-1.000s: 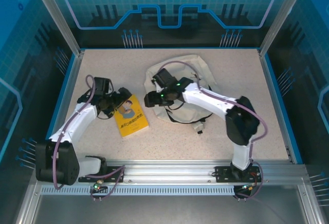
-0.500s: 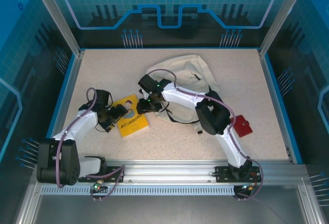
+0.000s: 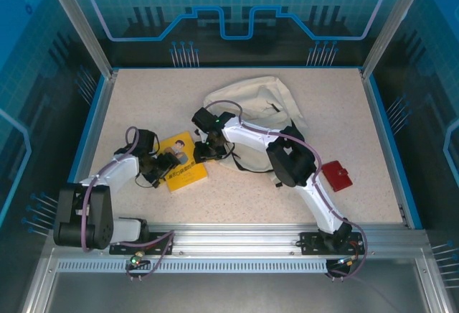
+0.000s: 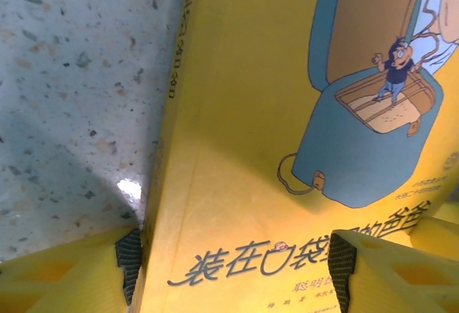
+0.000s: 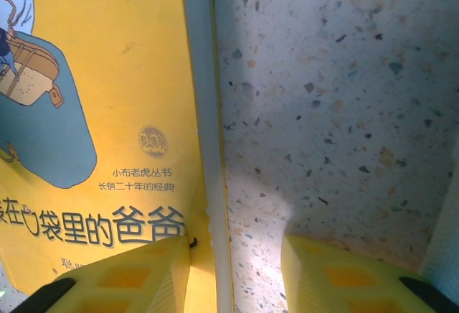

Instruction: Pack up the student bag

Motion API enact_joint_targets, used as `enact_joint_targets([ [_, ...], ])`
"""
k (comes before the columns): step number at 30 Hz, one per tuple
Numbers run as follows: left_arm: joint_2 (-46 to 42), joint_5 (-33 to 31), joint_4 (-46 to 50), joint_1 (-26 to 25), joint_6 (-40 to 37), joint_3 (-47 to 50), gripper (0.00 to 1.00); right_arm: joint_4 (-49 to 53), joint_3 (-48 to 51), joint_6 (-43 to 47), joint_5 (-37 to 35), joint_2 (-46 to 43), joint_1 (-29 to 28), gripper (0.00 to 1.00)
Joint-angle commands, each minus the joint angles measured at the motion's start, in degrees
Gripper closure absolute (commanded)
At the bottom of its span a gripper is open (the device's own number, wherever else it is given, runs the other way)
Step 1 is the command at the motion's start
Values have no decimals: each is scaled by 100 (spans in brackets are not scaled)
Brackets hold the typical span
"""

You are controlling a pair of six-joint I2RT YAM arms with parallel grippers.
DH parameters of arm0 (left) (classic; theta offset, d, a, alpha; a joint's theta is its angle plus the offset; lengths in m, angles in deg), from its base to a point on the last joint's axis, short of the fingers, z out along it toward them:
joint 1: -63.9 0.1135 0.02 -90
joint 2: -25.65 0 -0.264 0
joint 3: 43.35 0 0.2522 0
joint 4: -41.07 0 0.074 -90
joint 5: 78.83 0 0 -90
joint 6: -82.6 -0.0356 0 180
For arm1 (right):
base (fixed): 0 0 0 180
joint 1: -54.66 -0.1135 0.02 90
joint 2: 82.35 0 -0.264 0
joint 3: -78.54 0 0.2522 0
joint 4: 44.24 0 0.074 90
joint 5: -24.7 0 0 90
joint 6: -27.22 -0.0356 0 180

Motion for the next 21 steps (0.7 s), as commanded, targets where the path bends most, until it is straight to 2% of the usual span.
enact_joint_targets([
  [1,176,446,-177,56,-162,46,30,299,-67,31,-37,224,-97,62],
  [7,163,872,-367,60,-261,-16,31,338,-83,14,48,320,-94,62],
  [13,-303,1283,-583,56,-407,-227,31,337,-74,-39,178,391,-71,63],
  [16,-574,1692,-775,56,-337,-263,32,332,-70,-57,187,373,-42,63],
  [21,-991,1969,-1123,74,-148,-148,35,298,-16,-79,194,344,0,64],
])
